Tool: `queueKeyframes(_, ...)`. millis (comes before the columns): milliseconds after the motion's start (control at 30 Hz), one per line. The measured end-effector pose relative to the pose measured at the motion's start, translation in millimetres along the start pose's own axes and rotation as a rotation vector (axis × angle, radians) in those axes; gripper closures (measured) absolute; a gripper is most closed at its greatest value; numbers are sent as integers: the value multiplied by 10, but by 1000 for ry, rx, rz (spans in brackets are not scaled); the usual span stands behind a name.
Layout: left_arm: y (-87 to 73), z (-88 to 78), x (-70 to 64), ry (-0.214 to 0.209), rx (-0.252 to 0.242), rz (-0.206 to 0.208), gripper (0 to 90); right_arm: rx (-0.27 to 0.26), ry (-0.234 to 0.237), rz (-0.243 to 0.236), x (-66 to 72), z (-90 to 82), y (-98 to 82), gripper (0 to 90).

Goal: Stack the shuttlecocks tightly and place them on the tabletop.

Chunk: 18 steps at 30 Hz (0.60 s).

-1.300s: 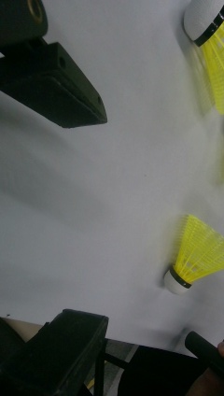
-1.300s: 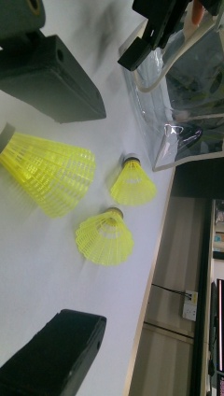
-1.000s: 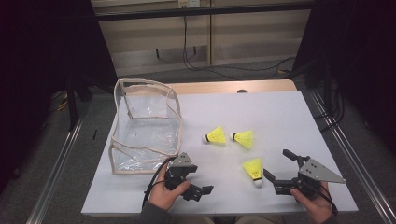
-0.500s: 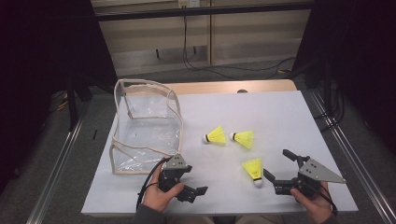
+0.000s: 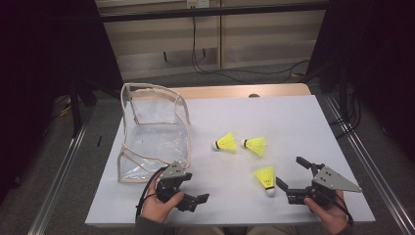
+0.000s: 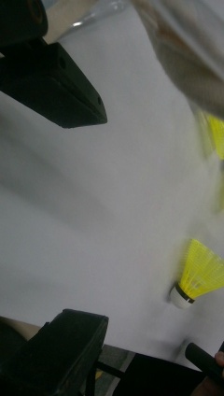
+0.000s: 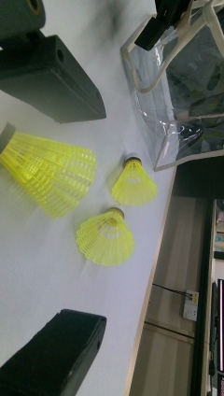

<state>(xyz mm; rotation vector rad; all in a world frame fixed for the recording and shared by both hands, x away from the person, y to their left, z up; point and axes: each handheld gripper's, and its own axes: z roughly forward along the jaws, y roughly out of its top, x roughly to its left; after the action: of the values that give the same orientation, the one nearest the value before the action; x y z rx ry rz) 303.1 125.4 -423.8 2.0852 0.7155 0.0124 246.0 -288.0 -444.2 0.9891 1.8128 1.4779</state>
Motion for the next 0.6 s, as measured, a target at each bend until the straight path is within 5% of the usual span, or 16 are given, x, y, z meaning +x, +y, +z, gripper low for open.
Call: queueKeyframes(600,-61,-102,56,38,-11,-7,45,2,-5,0,-21,2,3,21)
